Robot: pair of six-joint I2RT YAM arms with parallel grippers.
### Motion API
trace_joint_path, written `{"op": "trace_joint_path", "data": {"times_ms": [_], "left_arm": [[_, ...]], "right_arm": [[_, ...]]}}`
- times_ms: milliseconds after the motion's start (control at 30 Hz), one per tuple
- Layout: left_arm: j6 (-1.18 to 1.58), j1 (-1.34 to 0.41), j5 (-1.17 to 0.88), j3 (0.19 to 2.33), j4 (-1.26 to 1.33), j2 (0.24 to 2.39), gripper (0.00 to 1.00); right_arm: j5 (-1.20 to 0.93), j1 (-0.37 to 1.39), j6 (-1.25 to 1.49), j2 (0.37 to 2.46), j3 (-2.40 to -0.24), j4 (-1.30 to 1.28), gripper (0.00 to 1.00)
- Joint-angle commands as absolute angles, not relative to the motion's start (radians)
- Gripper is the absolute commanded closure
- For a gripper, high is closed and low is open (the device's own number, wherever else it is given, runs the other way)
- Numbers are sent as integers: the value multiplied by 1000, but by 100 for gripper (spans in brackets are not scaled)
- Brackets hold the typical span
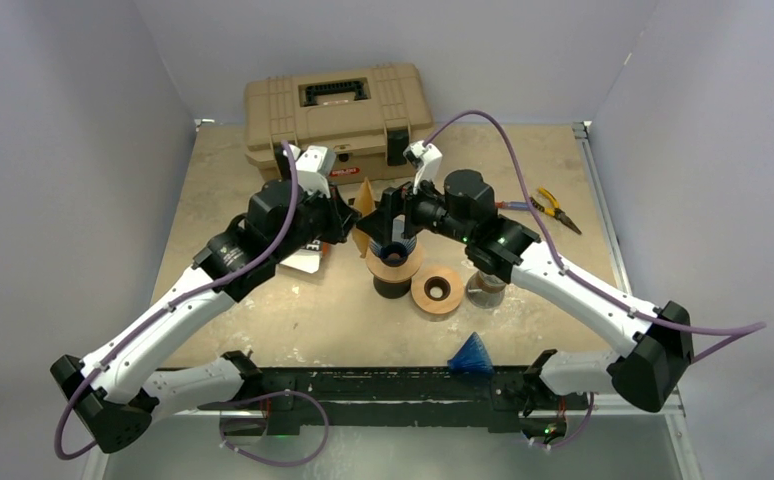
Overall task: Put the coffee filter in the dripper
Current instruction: Place the coffee filter in the coffee dripper.
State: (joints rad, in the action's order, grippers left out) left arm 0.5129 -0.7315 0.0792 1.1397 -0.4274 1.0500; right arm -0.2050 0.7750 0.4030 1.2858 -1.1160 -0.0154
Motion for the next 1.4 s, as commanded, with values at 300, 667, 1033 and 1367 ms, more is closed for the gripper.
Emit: {"op": "trace_joint_path", "data": {"times_ms": [300, 667, 1033, 1367], "left_arm": [[536, -738, 70, 1135, -383, 997, 100], [509, -738, 135, 1150, -410, 966, 100], [483, -739, 175, 1158, -449, 976, 100], [494, -738, 110, 1156, -390, 1002, 100]], "right_arm": [[68, 789, 312, 1283, -1231, -177, 9], [157, 790, 276, 1276, -1244, -244, 12], [239, 790, 252, 1263, -1261, -296, 11], [82, 790, 281, 1260, -1272, -235, 7]]}}
